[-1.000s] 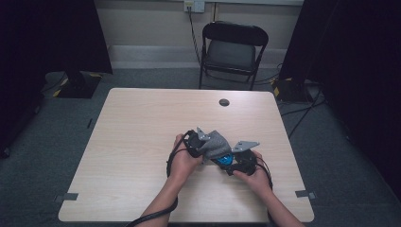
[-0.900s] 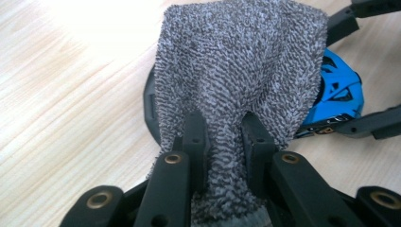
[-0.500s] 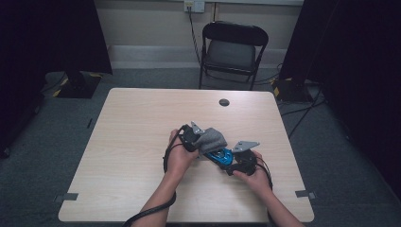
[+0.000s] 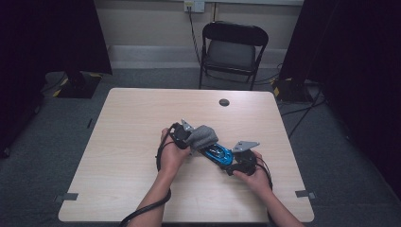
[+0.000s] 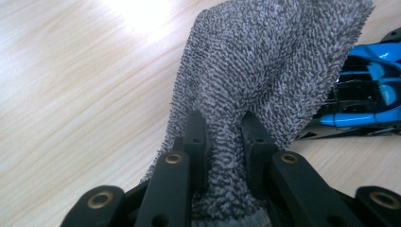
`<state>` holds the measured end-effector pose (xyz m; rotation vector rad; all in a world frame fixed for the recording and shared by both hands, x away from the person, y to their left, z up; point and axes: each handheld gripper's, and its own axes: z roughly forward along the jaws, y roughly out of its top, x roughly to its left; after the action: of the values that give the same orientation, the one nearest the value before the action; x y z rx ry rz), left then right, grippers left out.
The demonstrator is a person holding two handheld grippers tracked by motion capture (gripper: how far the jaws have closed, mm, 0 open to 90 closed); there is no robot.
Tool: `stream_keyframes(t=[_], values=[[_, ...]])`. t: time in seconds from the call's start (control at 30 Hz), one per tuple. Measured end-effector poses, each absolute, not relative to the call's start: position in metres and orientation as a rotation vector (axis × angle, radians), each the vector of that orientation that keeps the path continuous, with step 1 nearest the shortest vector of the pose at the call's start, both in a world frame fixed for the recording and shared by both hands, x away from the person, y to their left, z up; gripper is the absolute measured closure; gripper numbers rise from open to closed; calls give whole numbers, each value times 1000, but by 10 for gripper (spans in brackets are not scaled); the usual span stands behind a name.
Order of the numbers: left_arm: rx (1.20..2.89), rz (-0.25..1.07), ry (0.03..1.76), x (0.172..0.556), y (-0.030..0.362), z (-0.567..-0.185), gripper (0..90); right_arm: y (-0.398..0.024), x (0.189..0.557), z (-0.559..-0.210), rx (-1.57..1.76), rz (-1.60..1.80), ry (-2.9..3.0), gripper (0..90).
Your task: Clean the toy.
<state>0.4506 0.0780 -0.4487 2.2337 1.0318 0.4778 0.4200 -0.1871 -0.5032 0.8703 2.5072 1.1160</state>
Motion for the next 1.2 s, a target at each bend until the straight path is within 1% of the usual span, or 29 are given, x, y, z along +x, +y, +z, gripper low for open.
stream_keyframes(t=[0.17,0.27,0.37,0.7,0.97,1.2], values=[[2260,500,1068,452,88,-453,761,-187,420,-503,871,1116,2506,232],[2246,478,1079,452,91,-456,761,-187,420,-503,871,1116,2506,232],[2239,484,1092,452,96,-457,761,-187,420,-503,871,1116,2506,232],[2244,539,1150,452,115,-456,761,-187,420,-503,872,1116,2506,232],[2182,531,1172,447,129,-445,761,-187,420,-503,871,1116,2506,232],[2159,520,1122,440,129,-433,761,-187,420,-503,871,1116,2506,232]])
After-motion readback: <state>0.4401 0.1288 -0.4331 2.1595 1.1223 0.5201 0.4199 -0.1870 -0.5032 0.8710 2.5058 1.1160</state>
